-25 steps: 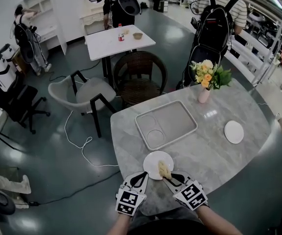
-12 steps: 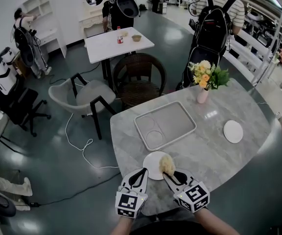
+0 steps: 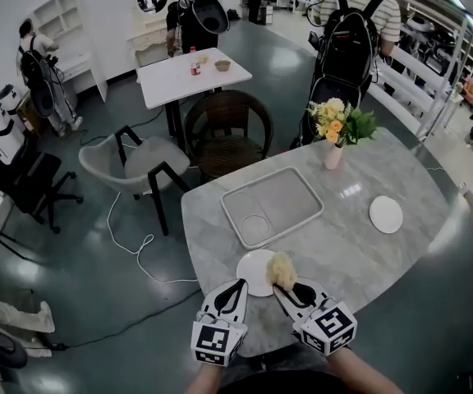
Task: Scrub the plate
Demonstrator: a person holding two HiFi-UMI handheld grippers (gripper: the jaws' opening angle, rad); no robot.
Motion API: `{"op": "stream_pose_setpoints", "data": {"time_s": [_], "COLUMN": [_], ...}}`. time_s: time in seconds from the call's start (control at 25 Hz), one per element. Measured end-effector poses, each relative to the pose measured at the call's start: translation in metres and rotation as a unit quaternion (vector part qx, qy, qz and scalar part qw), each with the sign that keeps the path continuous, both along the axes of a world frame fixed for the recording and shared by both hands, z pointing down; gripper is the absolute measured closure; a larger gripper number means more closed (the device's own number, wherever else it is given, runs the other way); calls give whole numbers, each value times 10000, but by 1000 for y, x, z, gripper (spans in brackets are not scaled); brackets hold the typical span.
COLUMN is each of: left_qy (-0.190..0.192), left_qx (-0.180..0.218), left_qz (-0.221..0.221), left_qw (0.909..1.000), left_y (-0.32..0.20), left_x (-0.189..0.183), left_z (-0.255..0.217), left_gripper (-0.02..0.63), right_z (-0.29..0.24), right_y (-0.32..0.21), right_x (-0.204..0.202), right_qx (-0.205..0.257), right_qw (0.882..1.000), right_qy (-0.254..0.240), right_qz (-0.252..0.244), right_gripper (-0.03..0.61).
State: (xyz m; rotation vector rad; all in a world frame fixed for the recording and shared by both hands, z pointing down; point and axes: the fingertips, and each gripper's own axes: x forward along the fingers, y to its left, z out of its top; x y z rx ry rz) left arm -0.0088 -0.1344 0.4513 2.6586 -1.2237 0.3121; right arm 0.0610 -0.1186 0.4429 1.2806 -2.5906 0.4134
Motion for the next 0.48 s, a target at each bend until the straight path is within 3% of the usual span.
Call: {"op": "stream_pose_setpoints", "data": {"time_s": [0.48], "left_qy": [76], "left_qx": [35], "left_qz": [79], "left_qw": [9999], "left_y": [33], "left_x": [-9], "left_z": [2], "left_gripper": [603], "right_z": [3], "right_y": [34], "right_x": [-5], "right_qx": [-26], "right_qw": [9999], "right_qy": [45], "right_qz": [132], "right_gripper": [503]}}
